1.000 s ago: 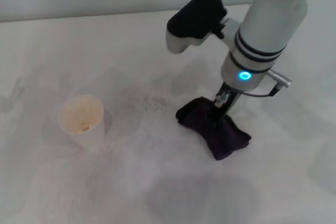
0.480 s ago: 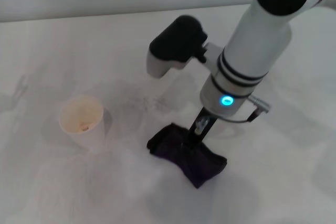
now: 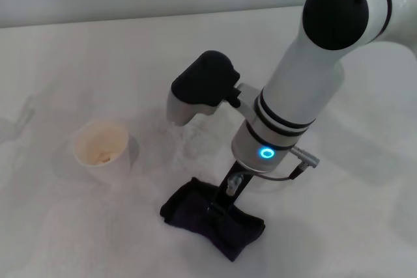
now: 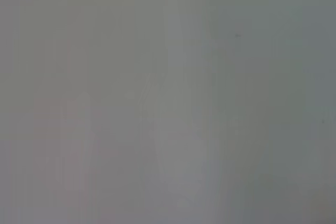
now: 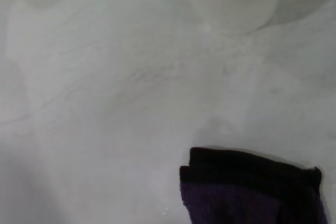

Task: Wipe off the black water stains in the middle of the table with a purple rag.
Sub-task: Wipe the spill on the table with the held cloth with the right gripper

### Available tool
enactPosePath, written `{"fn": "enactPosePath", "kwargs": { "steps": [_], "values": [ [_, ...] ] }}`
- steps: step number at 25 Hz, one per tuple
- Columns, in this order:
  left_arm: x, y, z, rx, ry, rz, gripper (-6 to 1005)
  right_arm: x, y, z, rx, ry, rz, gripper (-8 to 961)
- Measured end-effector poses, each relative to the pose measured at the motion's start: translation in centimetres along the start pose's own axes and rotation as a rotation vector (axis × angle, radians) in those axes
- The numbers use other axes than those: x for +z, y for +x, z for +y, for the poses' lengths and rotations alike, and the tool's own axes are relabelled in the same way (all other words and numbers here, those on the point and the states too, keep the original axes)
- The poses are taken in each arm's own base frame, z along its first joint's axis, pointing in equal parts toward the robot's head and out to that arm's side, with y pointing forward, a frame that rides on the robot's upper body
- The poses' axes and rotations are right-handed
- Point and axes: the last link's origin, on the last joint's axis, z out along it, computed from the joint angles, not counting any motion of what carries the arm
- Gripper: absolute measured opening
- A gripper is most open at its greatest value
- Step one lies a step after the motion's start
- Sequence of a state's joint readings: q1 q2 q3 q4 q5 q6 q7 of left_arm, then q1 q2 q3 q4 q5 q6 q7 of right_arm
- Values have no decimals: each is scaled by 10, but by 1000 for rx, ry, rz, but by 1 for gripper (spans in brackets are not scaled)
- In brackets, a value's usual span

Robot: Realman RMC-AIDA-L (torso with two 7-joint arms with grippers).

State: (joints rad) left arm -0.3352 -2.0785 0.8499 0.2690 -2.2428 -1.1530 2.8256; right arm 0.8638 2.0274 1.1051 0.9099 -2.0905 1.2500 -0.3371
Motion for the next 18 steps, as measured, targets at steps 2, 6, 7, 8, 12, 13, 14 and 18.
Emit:
{"fn": "enactPosePath", "kwargs": {
  "steps": [2,6,7,8,12,13,14,18],
  "values": [
    [-1,-1,0,-1,2,-2,864,-2,0,-5,11,10,-8,117],
    [-3,-2,-1,-2,5,-6,864,-13,-1,-15,13,35,-21,117],
    [-3,-2,-1,-3,7,-9,864,-16,-1,-18,14,45,-21,117],
    [-3,-3,-1,-4,8,-10,864,-21,0,-23,19,64,-14,117],
    [-4,-3,-2,-6,15,-14,864,-39,5,-44,63,130,0,117],
    [-5,-4,-2,-8,19,-16,864,-43,7,-50,77,148,3,117],
    [-5,-4,-2,-8,19,-16,864,-47,10,-56,93,164,7,117],
    [-5,-4,-3,-9,21,-18,864,-63,24,-80,156,232,18,116]
  ]
}}
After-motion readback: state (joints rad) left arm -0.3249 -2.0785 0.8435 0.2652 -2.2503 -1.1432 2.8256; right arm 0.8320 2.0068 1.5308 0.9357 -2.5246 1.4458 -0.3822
